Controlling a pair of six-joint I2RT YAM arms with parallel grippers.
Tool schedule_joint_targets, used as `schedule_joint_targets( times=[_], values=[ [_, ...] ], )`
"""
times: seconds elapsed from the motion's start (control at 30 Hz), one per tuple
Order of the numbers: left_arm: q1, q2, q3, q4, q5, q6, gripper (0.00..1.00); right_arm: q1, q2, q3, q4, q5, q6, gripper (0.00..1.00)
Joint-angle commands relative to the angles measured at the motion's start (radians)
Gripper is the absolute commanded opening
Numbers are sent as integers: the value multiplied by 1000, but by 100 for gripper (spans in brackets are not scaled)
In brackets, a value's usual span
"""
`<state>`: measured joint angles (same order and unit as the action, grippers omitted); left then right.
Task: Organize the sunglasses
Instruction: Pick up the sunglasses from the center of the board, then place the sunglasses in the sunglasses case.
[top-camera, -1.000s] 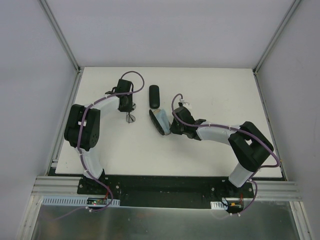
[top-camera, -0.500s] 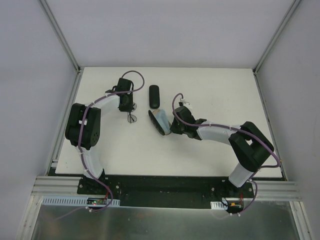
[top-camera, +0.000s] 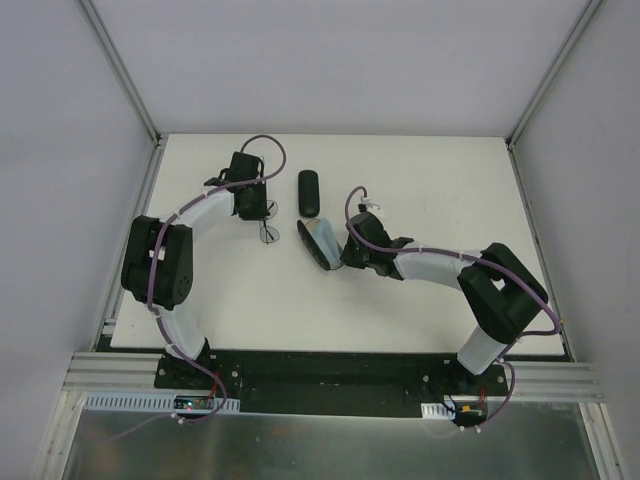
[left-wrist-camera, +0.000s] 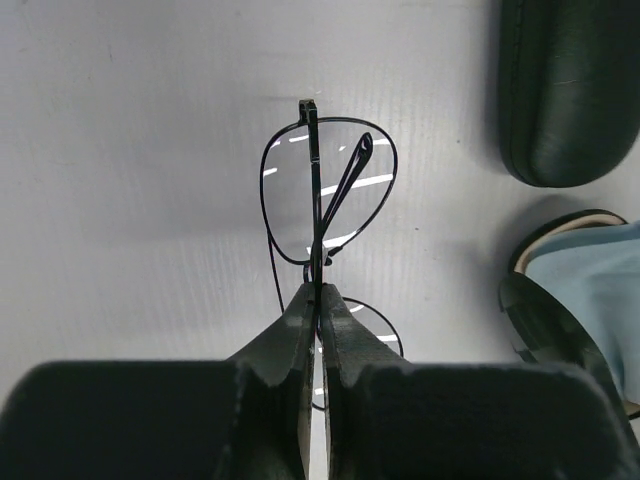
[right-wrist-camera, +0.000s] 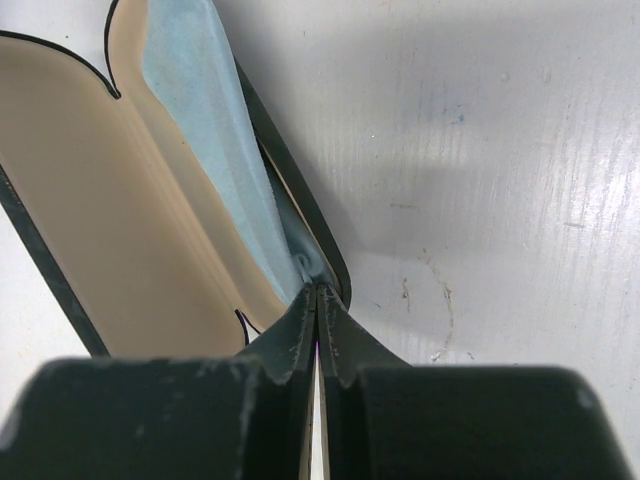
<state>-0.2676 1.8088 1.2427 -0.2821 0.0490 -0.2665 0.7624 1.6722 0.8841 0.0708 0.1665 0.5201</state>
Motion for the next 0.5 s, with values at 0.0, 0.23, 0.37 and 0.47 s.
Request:
schedule_joint_targets(
  times=[0.0, 0.23, 0.37, 0.47],
  values=[
    [-13, -118, 1, -22, 37, -45, 0, -8, -34, -7, -8, -4, -6, 1],
    [-45, -129, 96, -55, 90, -103, 0, -9, -22, -8, 0, -13, 0, 1],
    [-85, -77, 184, -60, 118, -154, 0, -9, -17, -13, 14, -19, 11, 1],
    [-122, -40, 244, -60, 104, -178, 0, -9, -15, -16, 20, -24, 14, 1]
  ],
)
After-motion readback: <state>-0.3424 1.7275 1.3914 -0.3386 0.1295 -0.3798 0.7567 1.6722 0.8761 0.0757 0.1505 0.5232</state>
